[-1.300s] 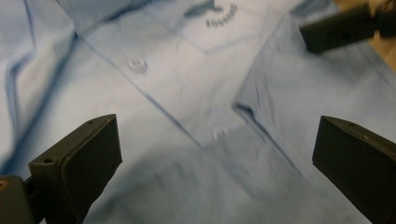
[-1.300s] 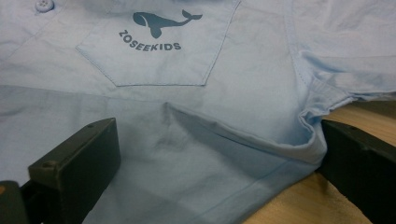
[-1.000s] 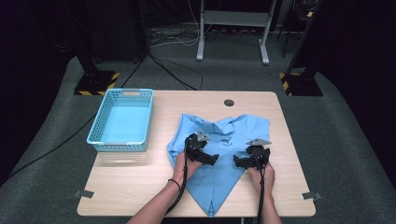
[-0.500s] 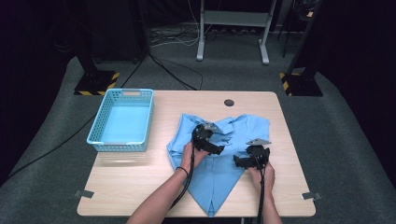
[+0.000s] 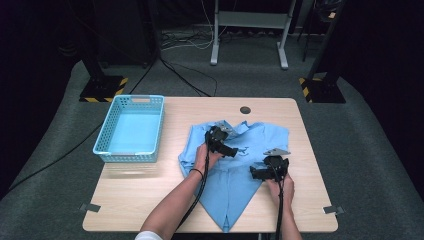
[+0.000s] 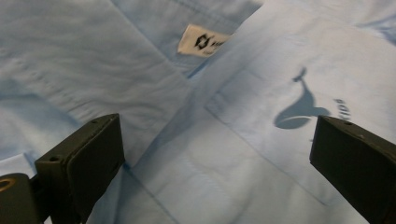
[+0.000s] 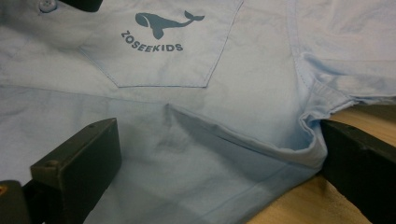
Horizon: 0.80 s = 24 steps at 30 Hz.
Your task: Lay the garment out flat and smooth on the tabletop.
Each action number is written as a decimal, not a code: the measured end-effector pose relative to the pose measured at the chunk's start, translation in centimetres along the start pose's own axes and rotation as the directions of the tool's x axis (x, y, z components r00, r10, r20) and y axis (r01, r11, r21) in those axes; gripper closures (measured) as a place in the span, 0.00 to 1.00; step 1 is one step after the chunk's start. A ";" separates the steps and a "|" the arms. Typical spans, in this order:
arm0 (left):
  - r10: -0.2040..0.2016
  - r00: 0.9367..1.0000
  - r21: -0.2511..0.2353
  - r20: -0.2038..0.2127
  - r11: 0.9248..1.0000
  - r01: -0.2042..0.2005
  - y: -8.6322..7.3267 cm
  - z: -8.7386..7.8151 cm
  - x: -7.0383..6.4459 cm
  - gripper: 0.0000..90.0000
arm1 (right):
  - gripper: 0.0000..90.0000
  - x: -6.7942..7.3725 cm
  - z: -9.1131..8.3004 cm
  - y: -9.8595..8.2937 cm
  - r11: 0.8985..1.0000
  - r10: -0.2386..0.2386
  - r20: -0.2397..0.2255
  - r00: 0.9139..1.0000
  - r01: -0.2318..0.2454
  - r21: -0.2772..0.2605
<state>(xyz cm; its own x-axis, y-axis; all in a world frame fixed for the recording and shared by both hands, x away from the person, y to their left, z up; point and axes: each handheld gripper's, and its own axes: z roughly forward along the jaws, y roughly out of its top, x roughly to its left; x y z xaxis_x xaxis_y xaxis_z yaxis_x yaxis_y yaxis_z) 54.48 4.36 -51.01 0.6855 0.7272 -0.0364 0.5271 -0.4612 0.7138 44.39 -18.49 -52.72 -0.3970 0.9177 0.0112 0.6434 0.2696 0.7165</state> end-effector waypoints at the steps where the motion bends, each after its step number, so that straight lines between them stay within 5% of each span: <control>1: -0.013 1.000 0.006 -0.003 1.000 0.013 0.1 0.0 0.3 0.03 | 0.00 0.0 0.0 0.0 1.000 0.000 0.000 1.000 0.000 0.000; 6: -0.112 0.993 -0.030 -0.039 0.993 0.111 0.5 -0.6 1.8 0.02 | 0.00 0.0 0.0 0.0 1.000 0.000 -0.001 1.000 0.000 0.000; 10: -0.141 0.989 -0.023 -0.047 0.990 0.140 0.1 -0.8 2.1 0.02 | 0.00 0.0 0.0 0.0 1.000 -0.001 -0.001 1.000 0.001 -0.001; 16: -0.142 0.990 -0.037 -0.014 0.989 0.141 -0.9 -2.2 0.7 0.02 | 0.00 0.0 0.0 0.0 1.000 -0.001 -0.001 1.000 0.001 -0.001; 24: -0.070 0.998 -0.006 -0.002 0.998 0.070 -3.2 -4.9 -2.5 0.02 | 0.00 0.0 0.0 0.0 1.000 0.000 0.001 1.000 0.000 -0.001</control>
<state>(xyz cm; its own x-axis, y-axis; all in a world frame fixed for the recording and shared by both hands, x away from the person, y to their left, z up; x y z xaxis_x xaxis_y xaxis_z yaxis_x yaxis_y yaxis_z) 48.60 6.54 -49.81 0.6461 0.7585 -0.0851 0.5708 -0.4061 0.7137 44.38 -18.45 -52.73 -0.3964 0.9180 0.0107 0.6429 0.2692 0.7171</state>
